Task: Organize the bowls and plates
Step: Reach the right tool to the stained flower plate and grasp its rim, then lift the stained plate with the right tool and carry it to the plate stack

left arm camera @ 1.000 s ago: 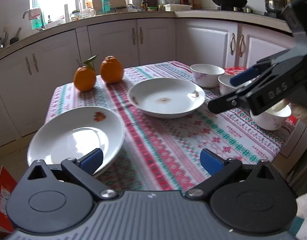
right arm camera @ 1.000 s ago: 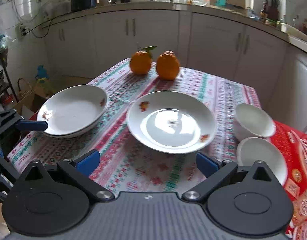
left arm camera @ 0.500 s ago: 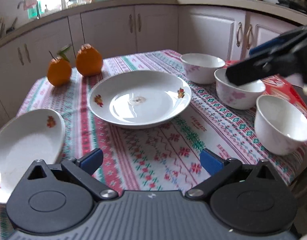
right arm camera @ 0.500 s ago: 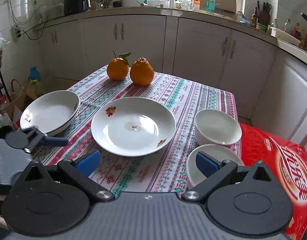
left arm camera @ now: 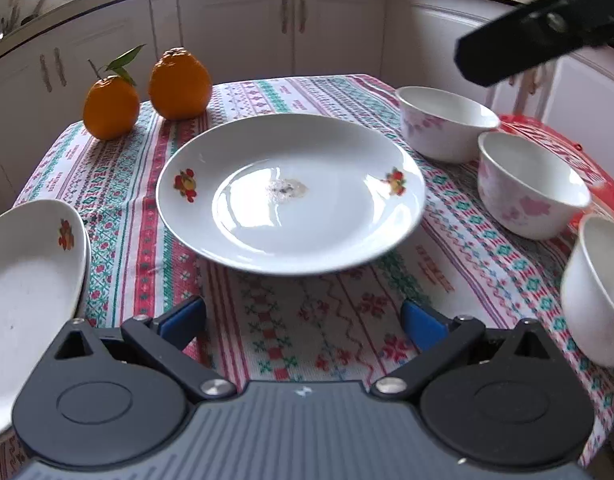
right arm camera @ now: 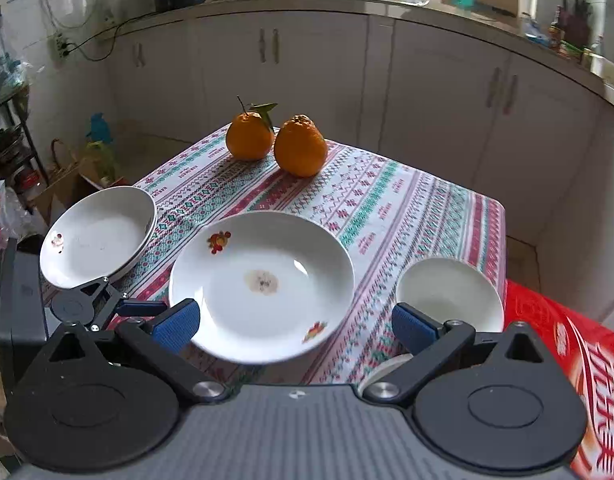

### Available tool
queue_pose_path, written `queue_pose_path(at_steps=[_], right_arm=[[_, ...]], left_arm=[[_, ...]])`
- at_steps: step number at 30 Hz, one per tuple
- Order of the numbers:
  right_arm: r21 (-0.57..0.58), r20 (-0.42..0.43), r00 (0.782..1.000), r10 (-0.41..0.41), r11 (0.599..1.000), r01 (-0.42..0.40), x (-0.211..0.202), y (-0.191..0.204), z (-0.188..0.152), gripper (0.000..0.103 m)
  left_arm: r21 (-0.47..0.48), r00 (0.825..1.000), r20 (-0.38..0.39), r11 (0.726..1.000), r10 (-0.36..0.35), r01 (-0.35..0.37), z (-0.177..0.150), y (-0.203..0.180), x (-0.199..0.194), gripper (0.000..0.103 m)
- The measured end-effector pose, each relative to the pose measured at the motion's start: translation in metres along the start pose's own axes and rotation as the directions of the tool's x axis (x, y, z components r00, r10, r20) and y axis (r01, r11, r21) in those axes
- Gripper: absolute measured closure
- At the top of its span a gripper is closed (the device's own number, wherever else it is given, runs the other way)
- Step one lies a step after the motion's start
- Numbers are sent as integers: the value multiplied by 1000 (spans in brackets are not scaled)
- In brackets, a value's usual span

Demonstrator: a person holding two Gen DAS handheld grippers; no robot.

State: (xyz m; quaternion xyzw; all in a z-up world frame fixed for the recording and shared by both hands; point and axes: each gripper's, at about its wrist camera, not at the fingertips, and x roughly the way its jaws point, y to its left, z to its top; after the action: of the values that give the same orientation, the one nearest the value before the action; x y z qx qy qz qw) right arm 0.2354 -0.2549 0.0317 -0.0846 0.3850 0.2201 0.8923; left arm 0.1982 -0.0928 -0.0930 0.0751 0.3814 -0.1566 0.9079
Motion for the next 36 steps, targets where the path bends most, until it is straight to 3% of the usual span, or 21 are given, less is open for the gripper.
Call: queue_pose_path(at_steps=[6, 13, 19, 24, 36], right_arm=[[-46, -60, 995, 76, 996, -78, 33, -13, 27, 0], [-27, -168, 966, 195, 979, -202, 87, -32, 57, 0], [-20, -214, 945, 246, 966, -257, 128, -39, 69, 1], [8, -247, 936, 251, 966, -257, 155, -50, 71, 6], [120, -293, 891, 348, 937, -327, 195, -68, 75, 33]], left_arm=[[-33, 999, 0, 999, 35, -35, 4, 3, 6, 0], [-55, 998, 0, 997, 58, -58, 8, 3, 8, 0], [-50, 999, 1, 998, 46, -46, 11, 6, 10, 1], [-39, 1000, 12, 999, 12, -11, 10, 7, 9, 1], [-45, 999, 29, 999, -18, 20, 15, 8, 7, 1]])
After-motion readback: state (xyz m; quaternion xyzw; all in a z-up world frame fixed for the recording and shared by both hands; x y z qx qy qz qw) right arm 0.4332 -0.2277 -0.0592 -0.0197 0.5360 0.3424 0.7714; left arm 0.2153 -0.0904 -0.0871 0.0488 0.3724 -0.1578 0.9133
